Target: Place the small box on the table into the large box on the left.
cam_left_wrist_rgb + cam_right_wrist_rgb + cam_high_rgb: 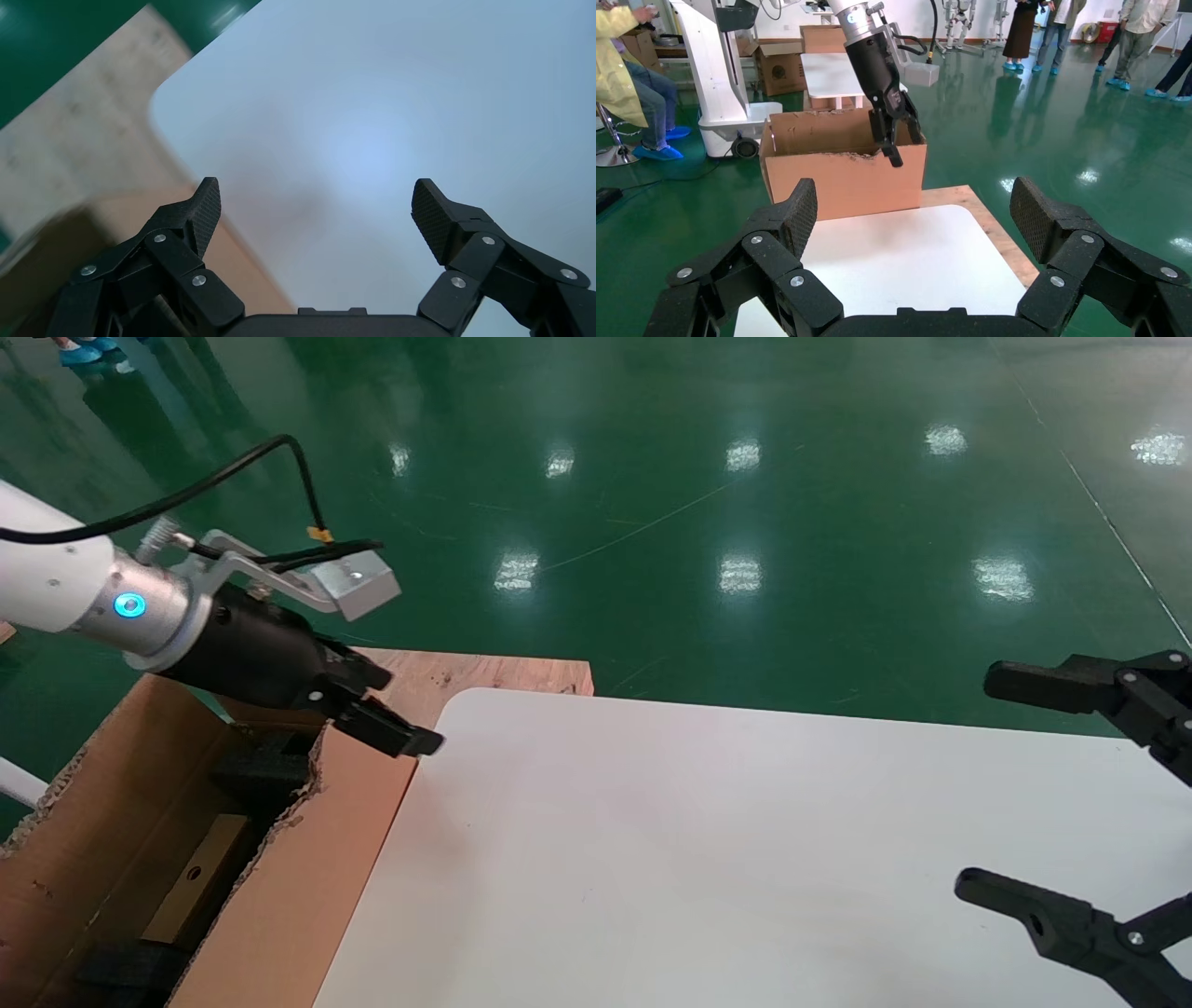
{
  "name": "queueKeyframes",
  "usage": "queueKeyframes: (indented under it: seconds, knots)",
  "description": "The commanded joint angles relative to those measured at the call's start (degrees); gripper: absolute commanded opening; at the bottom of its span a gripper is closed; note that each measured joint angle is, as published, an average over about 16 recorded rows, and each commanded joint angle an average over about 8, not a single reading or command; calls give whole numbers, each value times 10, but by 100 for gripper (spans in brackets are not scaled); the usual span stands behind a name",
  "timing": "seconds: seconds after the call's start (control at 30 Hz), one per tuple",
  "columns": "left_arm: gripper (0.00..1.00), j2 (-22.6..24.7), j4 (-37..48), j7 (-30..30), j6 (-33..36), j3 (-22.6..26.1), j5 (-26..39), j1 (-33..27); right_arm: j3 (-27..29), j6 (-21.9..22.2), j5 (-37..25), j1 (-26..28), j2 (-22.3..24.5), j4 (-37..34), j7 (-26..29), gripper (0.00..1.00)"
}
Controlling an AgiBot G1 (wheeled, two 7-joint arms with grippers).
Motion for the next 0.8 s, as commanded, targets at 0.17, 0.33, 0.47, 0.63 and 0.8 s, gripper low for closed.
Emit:
queueKeyframes:
  seconds: [0.17, 0.33, 0.47, 0.63, 0.8]
  knots:
    - [100, 5, -7, 54, 18, -95, -35, 73, 0, 0, 0, 0, 0, 0, 0, 100]
    - [100, 10, -13, 99, 34, -175, -65, 134, 0, 0, 0, 0, 0, 0, 0, 100]
    - [100, 13, -18, 134, 46, -238, -88, 183, 0, 0, 0, 0, 0, 0, 0, 100]
    - [100, 18, -24, 179, 62, -318, -118, 244, 0, 0, 0, 0, 0, 0, 0, 100]
    - [100, 22, -30, 225, 78, -398, -147, 305, 0, 0, 0, 0, 0, 0, 0, 100]
